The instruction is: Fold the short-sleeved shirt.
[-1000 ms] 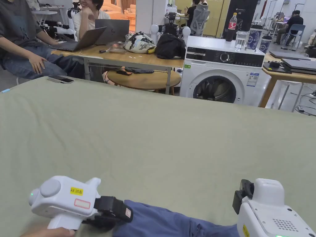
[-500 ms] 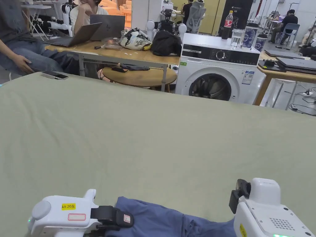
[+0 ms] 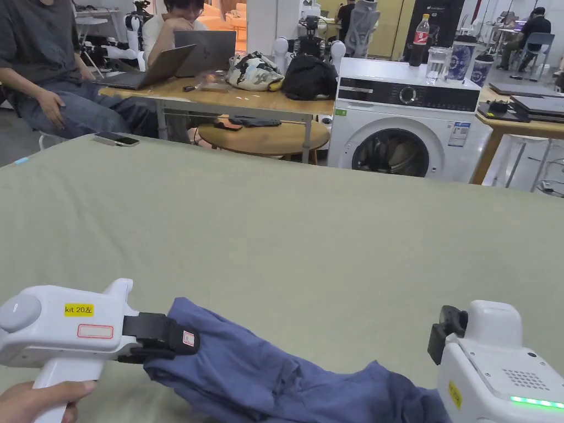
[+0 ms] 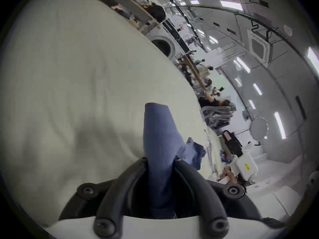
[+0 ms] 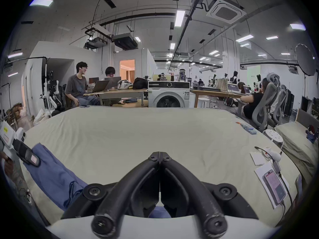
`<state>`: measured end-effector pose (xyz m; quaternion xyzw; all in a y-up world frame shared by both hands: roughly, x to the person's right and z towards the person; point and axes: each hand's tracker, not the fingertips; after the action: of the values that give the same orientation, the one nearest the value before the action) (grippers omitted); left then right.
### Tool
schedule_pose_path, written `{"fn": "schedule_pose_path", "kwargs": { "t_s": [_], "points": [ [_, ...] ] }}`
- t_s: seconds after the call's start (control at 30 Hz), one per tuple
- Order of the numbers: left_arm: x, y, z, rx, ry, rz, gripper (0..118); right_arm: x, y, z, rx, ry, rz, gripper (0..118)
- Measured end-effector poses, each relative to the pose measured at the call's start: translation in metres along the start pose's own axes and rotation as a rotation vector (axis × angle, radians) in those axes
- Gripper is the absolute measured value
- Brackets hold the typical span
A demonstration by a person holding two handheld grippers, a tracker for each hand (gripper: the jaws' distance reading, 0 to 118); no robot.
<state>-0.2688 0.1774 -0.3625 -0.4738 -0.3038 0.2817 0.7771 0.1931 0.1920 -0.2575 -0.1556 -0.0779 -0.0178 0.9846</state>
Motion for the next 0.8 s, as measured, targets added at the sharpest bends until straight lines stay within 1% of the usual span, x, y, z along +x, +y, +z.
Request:
{"fn": "schedule_pose_path", "kwargs": {
  "t_s": [0.03,0.1,0.13,0.2,0.27,0.33,0.4,0.53,0.67,0.7,0.8],
  "points": [
    [0.008,0.001,0.004,-0.001,0.050,-0.036,8,-0.003,0.000,0.000,0.002,0.006,0.001,0],
    [0.025,0.004,0.003,-0.012,0.109,-0.065,8,-0.007,0.000,0.001,0.004,0.018,0.001,0],
    [0.034,0.003,0.000,-0.009,0.091,-0.044,8,-0.009,0.000,0.002,0.003,0.023,0.001,0],
    [0.057,0.002,-0.006,-0.017,0.103,-0.048,8,-0.010,-0.001,0.002,0.002,0.032,0.001,0],
    [0.081,0.003,-0.016,-0.029,0.134,-0.111,8,-0.010,-0.001,0.003,0.002,0.032,0.007,0],
    [0.108,0.000,-0.029,-0.059,0.135,-0.139,8,-0.009,-0.001,0.004,0.003,0.031,0.010,0],
    [0.126,0.003,-0.045,-0.107,0.134,-0.199,8,-0.005,-0.001,0.006,0.001,0.026,0.014,0],
    [0.171,-0.001,-0.093,-0.210,0.158,-0.285,8,0.005,0.000,0.010,0.000,0.008,0.013,0],
    [0.202,-0.016,-0.146,-0.307,0.165,-0.316,8,0.017,0.000,0.014,-0.004,-0.017,0.014,0],
    [0.207,-0.021,-0.161,-0.347,0.174,-0.339,8,0.020,-0.001,0.015,-0.006,-0.024,0.015,0],
    [0.216,-0.037,-0.201,-0.382,0.224,-0.341,8,0.029,-0.003,0.018,-0.011,-0.042,0.009,0]
  ]
}}
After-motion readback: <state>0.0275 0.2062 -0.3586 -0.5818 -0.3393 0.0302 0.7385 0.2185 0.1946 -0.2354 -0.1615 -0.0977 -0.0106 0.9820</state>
